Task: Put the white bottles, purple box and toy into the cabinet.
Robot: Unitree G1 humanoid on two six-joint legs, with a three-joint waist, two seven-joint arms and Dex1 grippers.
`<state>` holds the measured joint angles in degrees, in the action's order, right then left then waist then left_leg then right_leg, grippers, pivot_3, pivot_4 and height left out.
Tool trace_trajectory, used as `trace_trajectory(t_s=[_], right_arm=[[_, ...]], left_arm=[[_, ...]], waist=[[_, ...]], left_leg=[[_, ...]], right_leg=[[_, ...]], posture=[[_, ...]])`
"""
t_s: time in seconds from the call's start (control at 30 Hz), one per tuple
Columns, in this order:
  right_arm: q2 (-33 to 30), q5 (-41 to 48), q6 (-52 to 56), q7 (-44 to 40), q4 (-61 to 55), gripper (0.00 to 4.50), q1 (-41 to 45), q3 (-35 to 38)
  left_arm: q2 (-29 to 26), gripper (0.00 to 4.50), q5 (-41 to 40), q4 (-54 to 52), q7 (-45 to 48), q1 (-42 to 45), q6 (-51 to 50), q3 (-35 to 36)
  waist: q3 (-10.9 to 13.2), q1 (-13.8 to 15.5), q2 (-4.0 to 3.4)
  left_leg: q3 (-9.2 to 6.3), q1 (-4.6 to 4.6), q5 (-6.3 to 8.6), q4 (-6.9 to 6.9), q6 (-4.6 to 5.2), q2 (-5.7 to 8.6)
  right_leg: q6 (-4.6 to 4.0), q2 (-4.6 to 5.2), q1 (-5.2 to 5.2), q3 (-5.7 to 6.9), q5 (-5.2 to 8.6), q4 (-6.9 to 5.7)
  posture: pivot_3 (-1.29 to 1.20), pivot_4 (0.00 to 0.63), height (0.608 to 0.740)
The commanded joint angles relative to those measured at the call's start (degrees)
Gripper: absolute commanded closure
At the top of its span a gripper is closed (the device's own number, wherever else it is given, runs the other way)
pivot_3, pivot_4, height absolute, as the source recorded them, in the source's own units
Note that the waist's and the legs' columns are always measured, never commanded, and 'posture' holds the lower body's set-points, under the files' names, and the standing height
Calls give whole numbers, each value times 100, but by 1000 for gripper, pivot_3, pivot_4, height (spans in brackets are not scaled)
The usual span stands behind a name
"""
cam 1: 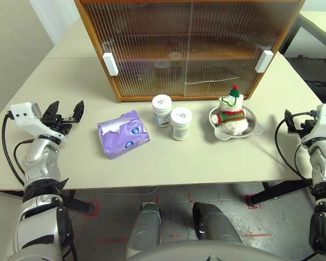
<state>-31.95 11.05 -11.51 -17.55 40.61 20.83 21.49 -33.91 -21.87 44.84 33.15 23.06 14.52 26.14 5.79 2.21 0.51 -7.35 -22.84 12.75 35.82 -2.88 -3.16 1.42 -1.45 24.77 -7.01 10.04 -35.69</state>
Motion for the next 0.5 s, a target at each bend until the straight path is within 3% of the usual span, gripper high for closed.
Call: trace_trajectory(t_s=[0.03, 0.3, 0.5], right_arm=[[34, 28, 5, 3, -157, 26, -149, 1], [6, 1, -7, 34, -142, 26, -69, -13], [-114, 72, 129, -36, -885, 26, 4, -10]], left_arm=[[-54, 0, 41, -33, 8, -32, -64, -16], [-93, 0, 55, -39, 32, 124, -133, -82], [-89, 0, 42, -85, 26, 14, -119, -53]], waist=[[1, -2, -2], [9, -4, 3], [27, -13, -6]], left_leg=[[0, 0, 1, 0, -1, 0], [-1, -4, 5, -1, -9, 0], [1, -11, 13, -3, -21, 0]], right_leg=[[0, 0, 0, 0, 0, 0], [0, 1, 3, -3, 0, 3], [0, 1, 15, -7, 2, 5]], posture=[[68, 139, 740], [76, 144, 740], [84, 153, 740]])
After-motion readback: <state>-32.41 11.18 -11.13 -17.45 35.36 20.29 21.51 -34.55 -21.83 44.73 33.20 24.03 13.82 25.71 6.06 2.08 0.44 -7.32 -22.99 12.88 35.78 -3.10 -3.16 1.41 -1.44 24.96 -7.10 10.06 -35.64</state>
